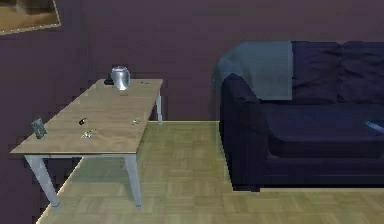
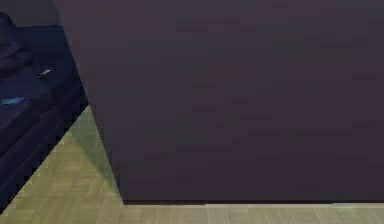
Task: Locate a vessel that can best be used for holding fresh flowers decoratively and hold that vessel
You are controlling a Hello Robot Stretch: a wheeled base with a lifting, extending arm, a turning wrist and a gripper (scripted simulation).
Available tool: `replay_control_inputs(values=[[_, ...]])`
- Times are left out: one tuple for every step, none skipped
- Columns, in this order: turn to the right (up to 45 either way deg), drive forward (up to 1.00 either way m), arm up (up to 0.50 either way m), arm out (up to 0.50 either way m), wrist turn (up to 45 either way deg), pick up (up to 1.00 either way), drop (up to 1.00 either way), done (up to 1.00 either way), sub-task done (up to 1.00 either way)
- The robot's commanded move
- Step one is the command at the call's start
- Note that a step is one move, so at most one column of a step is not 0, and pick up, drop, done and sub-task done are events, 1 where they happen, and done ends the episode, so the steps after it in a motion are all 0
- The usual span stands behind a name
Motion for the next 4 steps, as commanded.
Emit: replay_control_inputs(values=[[0.0, 0.40, 0.00, 0.00, 0.0, 0.00, 0.00, 0.00, 0.00], [0.0, 1.00, 0.00, 0.00, 0.0, 0.00, 0.00, 0.00, 0.00], [-3.0, 0.00, 0.00, 0.00, 0.0, 0.00, 0.00, 0.00, 0.00], [0.0, 0.30, 0.00, 0.00, 0.0, 0.00, 0.00, 0.00, 0.00]])
